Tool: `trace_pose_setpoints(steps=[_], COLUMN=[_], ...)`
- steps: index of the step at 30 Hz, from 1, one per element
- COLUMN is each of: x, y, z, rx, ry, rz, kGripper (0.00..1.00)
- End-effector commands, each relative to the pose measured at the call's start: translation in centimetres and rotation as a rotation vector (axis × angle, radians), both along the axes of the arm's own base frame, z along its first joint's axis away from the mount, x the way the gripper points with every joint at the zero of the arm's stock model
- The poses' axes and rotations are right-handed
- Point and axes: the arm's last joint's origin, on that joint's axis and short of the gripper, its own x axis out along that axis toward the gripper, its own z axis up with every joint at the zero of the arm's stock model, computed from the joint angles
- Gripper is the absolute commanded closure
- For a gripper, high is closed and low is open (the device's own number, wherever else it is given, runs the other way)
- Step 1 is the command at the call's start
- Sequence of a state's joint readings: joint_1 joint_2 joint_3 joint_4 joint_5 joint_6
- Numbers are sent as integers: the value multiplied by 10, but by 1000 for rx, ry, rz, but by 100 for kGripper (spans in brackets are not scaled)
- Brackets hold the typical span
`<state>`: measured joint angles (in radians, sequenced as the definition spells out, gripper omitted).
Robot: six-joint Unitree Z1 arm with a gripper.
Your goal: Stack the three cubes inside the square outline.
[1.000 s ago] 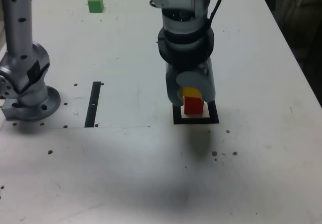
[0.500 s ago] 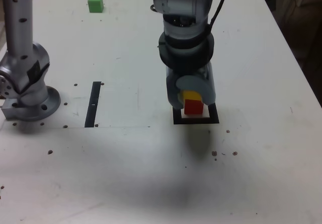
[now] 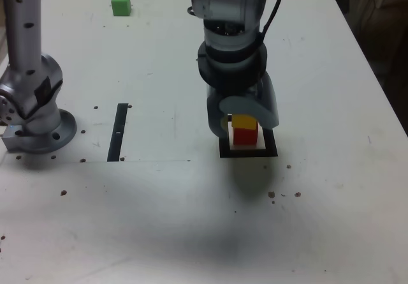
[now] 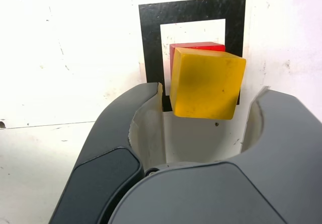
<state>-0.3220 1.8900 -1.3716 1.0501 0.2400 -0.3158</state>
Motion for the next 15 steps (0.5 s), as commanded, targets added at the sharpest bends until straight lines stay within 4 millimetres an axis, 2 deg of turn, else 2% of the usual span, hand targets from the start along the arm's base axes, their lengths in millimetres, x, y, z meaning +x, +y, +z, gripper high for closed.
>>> trace_pose_setpoints(steps=[1,8,15], x=[-6,-23,-36], y=[3,12,31], z=[7,24,34], rx=[3,14,18], ry=[-9,-21,-22], rz=[1,10,52], kGripper=[1,1,1])
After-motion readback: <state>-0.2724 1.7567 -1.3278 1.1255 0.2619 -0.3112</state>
